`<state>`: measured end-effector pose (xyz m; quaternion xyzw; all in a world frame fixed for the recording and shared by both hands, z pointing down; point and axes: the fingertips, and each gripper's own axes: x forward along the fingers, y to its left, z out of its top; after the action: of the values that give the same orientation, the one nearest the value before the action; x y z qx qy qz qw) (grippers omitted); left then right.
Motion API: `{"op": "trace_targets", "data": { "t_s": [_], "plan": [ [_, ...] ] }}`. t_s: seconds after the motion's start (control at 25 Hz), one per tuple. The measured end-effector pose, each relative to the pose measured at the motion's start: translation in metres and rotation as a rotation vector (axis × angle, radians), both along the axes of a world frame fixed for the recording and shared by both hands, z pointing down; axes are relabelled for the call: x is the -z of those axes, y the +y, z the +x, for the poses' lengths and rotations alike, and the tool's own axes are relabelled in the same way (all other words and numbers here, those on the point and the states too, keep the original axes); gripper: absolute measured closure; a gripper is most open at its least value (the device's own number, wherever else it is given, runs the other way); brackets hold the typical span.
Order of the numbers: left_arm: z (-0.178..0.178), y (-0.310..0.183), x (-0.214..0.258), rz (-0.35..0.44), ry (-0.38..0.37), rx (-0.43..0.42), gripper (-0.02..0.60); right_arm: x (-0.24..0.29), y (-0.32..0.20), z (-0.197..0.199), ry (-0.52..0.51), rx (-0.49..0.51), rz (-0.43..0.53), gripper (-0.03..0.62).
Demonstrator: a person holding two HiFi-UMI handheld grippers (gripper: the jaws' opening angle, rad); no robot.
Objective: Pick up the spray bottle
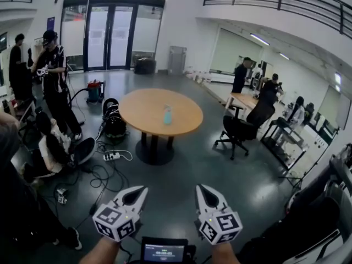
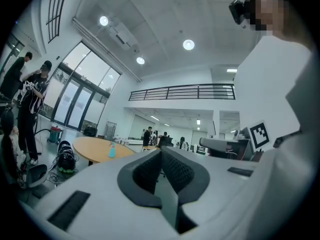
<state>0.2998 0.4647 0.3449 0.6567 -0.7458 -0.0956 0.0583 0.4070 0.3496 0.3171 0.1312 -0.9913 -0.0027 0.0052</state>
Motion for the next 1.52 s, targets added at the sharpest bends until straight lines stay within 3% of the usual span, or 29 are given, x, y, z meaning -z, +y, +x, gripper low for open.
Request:
{"op": "trace_targets", "data": {
  "t_s": [0.32,0.76,1.08,1.24,1.52],
  "plan": [
    [-0.007,0.002,-0.007,-0.015,-0.002,-0.032,0.589,0.003,0.001,-0.006,-0.015,-0.034,-0.021,0.585],
    [-0.05,-0.028,-0.004,-0.048,-0.018,0.022,0.589,0.0,-0.036,-0.051,-0.035,0.005,-0.021,0.585],
    [-0.079,-0.087,0.007,-0.057,-0.077,0.037,0.589,0.011,-0.093,-0.084,-0.068,0.042,-0.005,0.585],
    [-0.097,-0.119,0.014,-0.037,-0.032,0.038,0.589,0.013,-0.127,-0.095,-0.089,0.038,-0.022,0.585],
    [-0.122,-0.17,0.01,-0.059,-0.041,0.065,0.589,0.009,-0.18,-0.119,-0.083,0.049,-0.029,0.585]
  ]
}}
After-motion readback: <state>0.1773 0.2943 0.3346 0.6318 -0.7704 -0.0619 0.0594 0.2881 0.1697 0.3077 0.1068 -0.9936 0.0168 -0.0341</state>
